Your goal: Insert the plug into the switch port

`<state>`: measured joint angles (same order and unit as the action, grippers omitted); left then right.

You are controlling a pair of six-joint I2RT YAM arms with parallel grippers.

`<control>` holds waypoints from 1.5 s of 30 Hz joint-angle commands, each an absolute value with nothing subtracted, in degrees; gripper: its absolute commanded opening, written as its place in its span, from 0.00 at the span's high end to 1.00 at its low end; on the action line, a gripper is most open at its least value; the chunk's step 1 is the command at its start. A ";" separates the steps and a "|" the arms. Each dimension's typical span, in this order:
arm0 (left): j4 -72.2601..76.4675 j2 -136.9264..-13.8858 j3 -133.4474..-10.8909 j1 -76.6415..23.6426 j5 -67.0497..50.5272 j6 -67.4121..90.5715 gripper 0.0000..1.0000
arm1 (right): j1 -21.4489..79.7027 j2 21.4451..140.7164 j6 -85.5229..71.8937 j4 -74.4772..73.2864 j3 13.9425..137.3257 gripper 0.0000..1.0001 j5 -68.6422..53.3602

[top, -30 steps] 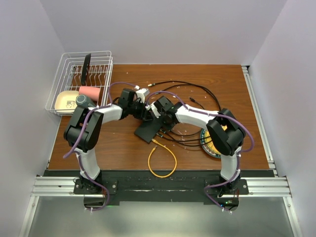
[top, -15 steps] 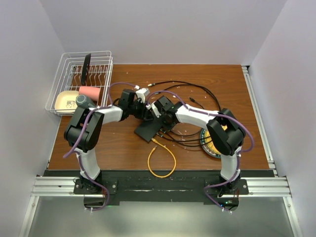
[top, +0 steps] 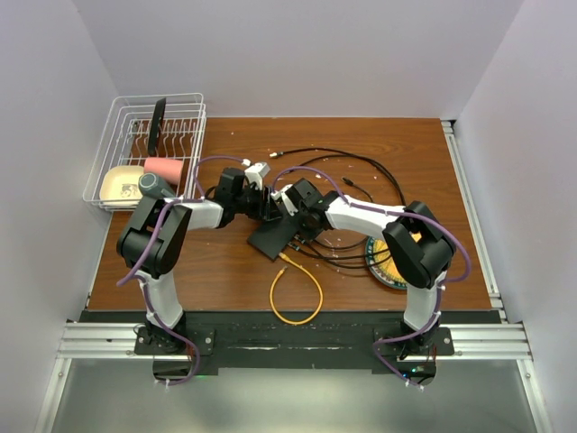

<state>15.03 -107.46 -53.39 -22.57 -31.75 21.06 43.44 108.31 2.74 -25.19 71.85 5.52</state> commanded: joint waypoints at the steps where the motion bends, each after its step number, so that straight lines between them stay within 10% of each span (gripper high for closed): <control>1: 15.38 -106.00 -51.33 -32.52 -63.98 31.55 0.55 | 45.62 103.97 -1.30 17.93 78.31 1.00 -0.97; 20: 4.68 -100.90 -52.73 -20.40 -42.55 31.64 0.46 | 45.62 101.16 -0.26 10.55 74.80 0.96 1.14; 40: -12.39 -82.72 -61.17 -16.79 -8.99 27.25 0.00 | 44.91 87.81 1.68 4.40 67.76 0.10 14.15; 45: -14.06 -75.86 -62.84 -16.79 -4.93 23.13 0.00 | 44.74 79.74 1.49 0.19 68.55 0.01 17.05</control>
